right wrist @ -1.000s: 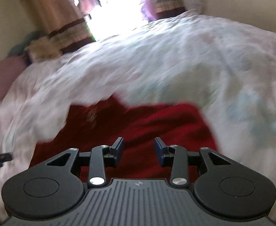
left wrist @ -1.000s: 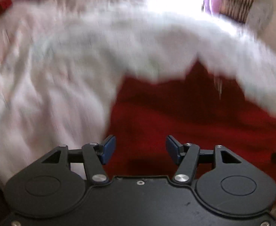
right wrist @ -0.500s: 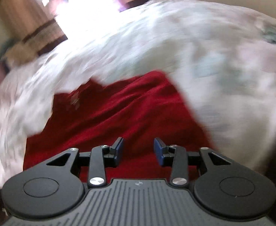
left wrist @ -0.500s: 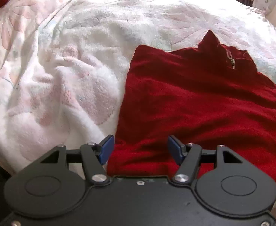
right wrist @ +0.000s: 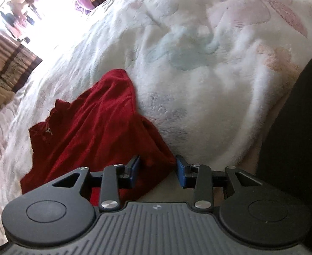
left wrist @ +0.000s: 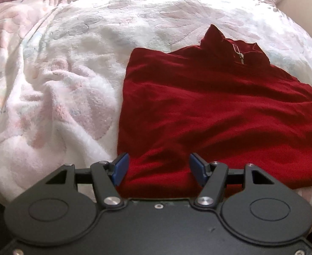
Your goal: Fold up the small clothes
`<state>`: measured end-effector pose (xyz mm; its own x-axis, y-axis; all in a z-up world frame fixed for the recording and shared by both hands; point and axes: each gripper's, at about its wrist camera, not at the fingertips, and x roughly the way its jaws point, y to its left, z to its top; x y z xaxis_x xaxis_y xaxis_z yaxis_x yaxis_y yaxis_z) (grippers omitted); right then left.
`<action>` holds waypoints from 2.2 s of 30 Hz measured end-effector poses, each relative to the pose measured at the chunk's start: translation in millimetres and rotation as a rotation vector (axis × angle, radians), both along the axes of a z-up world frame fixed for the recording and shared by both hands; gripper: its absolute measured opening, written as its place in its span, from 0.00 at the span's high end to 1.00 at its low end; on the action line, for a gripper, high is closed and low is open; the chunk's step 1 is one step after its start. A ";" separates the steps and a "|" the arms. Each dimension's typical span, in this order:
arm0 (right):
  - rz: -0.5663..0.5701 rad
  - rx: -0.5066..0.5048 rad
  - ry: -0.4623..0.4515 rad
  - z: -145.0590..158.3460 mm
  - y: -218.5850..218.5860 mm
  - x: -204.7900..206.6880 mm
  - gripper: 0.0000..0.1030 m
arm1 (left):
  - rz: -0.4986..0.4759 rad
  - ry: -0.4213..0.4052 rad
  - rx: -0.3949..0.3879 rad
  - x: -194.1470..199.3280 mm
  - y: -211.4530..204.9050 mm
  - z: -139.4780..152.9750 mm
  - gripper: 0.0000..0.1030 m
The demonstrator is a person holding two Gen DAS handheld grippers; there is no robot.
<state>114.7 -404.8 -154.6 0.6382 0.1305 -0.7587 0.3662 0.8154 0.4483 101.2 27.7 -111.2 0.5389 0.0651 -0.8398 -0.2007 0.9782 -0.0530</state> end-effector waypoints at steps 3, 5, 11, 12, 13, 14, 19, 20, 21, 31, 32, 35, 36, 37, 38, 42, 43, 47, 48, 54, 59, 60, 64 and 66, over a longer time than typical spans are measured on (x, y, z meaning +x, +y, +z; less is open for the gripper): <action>0.000 -0.015 0.003 -2.8 4.3 4.1 0.52 | 0.003 0.004 -0.001 -0.2 1.2 -1.0 0.37; -0.006 -0.021 0.014 -7.1 5.5 12.4 0.75 | -0.005 0.000 0.008 -0.7 -0.3 -0.8 0.38; 0.048 -0.157 -0.069 6.5 24.4 1.2 0.91 | 0.009 -0.009 0.022 -2.0 0.5 2.4 0.42; 0.055 -0.172 -0.080 8.8 26.8 -0.3 0.92 | 0.014 -0.007 0.023 -1.9 1.8 2.4 0.42; 0.057 -0.181 -0.092 11.6 28.3 -1.6 0.92 | 0.017 -0.007 0.025 -2.1 3.2 2.6 0.42; 0.057 -0.182 -0.102 14.2 28.6 -3.2 0.92 | 0.019 -0.007 0.027 -2.2 4.5 3.4 0.42; 0.050 -0.199 -0.148 34.7 34.6 -12.0 0.93 | 0.037 -0.032 0.035 -3.8 13.0 10.5 0.42; 0.059 -0.203 -0.162 40.1 39.0 -15.0 0.94 | 0.038 -0.034 0.033 -4.0 14.2 11.2 0.42; 0.080 -0.206 -0.182 46.8 44.8 -17.5 0.94 | 0.040 -0.035 0.030 -4.4 15.5 11.6 0.42; 0.280 -0.258 -0.303 85.4 123.1 0.8 0.94 | 0.080 -0.085 0.039 -8.7 38.9 26.0 0.42; 0.300 -0.262 -0.314 89.5 132.4 6.7 0.94 | 0.099 -0.089 0.033 -9.6 45.0 26.8 0.42; 0.346 -0.267 -0.347 101.0 159.4 17.9 0.94 | 0.150 -0.099 0.016 -12.1 59.5 27.8 0.42; 0.368 -0.269 -0.357 104.6 170.7 22.4 0.94 | 0.163 -0.102 0.011 -12.8 63.2 28.1 0.42; 0.382 -0.269 -0.365 106.7 179.5 23.2 0.94 | 0.172 -0.103 0.008 -13.1 66.3 28.2 0.42; 0.405 -0.270 -0.374 109.3 191.6 25.7 0.94 | 0.177 -0.102 0.005 -13.5 69.4 28.3 0.42; 0.482 -0.244 -0.400 115.2 235.2 24.6 0.94 | 0.198 -0.088 0.006 -12.6 77.8 27.0 0.42; 0.501 -0.235 -0.403 116.4 244.3 22.2 0.94 | 0.202 -0.088 0.008 -12.6 79.2 27.3 0.42; 0.613 -0.225 -0.400 107.6 285.1 6.8 0.94 | 0.237 -0.096 0.014 -15.8 89.8 30.2 0.41; 0.640 -0.219 -0.390 102.1 294.0 2.5 0.94 | 0.252 -0.097 0.019 -16.9 93.4 30.9 0.41; 0.736 -0.244 -0.299 54.5 329.4 -14.8 0.94 | 0.293 -0.077 0.015 -20.3 102.3 28.0 0.41; 0.724 -0.203 -0.255 43.2 325.0 -15.9 0.94 | 0.285 -0.080 0.015 -18.5 99.5 29.3 0.41; 0.721 -0.203 -0.273 48.3 323.7 -17.7 0.94 | 0.289 -0.081 0.012 -18.8 100.6 29.1 0.41; 0.671 -0.152 -0.360 80.3 322.2 -16.2 0.93 | 0.305 -0.074 0.009 -19.4 105.0 27.8 0.41; 0.667 -0.145 -0.409 93.3 321.0 -18.7 0.93 | 0.305 -0.073 0.009 -19.5 104.6 27.7 0.41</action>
